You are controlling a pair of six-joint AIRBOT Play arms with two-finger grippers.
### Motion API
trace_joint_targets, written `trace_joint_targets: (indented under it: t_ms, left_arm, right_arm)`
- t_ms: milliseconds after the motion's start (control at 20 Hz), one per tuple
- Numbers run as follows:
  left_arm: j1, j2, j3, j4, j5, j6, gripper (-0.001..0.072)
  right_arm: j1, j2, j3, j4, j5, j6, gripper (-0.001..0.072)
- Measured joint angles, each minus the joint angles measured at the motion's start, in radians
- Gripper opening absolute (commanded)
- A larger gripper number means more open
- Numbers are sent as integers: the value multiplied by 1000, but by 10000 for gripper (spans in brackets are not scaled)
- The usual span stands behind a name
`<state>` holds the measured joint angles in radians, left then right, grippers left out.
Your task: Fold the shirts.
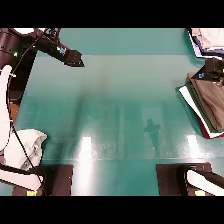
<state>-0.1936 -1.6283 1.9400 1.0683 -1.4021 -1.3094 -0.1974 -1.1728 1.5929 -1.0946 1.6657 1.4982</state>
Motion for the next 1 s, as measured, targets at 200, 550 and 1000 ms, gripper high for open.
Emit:
trace_joint_targets:
  t_ms: [200,550,1000]
  left_arm:
    - [0,0,0,0,1,0,26]
    - [0,0,0,0,1,0,26]
    - [11,16,19,37,-88,-29,25]
  right_arm:
    - [0,0,0,0,-6,0,18]
    - [0,0,0,0,-8,0,18]
    - [0,0,0,0,10,0,18]
